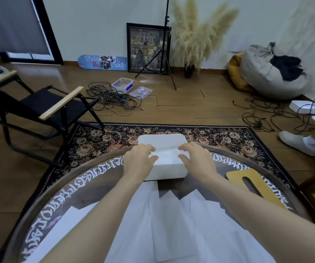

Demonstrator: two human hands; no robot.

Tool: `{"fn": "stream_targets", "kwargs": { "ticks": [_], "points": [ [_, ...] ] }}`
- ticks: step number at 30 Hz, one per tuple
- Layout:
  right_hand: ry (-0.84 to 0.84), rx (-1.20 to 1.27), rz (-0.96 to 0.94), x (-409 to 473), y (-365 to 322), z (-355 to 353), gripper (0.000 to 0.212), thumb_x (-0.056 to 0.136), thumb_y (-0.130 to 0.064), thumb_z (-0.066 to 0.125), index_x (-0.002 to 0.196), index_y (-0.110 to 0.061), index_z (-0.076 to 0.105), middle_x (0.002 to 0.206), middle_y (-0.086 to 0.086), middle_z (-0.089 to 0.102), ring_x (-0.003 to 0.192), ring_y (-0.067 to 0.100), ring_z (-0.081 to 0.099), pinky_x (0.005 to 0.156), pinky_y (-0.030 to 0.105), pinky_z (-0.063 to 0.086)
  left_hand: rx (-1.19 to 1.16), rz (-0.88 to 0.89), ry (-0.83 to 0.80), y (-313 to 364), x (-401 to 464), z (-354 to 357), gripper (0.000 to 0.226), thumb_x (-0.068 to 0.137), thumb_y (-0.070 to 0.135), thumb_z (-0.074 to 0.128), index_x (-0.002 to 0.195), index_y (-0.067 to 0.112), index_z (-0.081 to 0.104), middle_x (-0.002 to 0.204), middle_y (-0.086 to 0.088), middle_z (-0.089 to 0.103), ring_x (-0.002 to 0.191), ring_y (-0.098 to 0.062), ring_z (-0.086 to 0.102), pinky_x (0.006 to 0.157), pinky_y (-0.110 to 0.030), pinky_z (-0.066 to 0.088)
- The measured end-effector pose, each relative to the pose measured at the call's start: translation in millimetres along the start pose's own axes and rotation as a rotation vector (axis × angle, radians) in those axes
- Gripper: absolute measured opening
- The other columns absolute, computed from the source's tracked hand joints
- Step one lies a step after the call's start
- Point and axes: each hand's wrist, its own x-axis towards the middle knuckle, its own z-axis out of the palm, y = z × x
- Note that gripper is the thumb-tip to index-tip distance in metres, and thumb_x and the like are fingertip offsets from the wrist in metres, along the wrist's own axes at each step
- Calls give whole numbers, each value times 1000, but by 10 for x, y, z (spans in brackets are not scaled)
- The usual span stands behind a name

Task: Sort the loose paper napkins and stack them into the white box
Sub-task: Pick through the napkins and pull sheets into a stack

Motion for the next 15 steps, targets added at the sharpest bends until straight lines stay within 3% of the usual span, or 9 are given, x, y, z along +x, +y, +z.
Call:
{"fn": "stream_targets", "kwargs": {
  "ticks": [6,9,15],
  "points": [
    [-18,101,-15,-379,-104,-74,28,92,-31,59,120,-26,60,112,-7,60,106,15,53,88,32,41,49,125,-8,-67,-396,-167,32,91,39,59,121,27,60,117,8,59,115,-13,49,92,-31,29],
    [-66,145,-25,-615,-158,-71,30,91,-30,61,120,-26,61,110,-6,61,104,16,55,91,38,44,7,98,-8,-113,-654,-315,32,90,35,61,120,26,61,113,7,60,113,-14,51,92,-32,33],
    [-92,204,-43,-1090,-265,-57,33,87,-27,66,120,-25,62,109,-7,65,106,15,55,89,34,38,59,61,-35,-289,-1236,-628,30,89,32,63,119,27,61,111,8,59,110,-15,53,91,-36,39]
  ]
}}
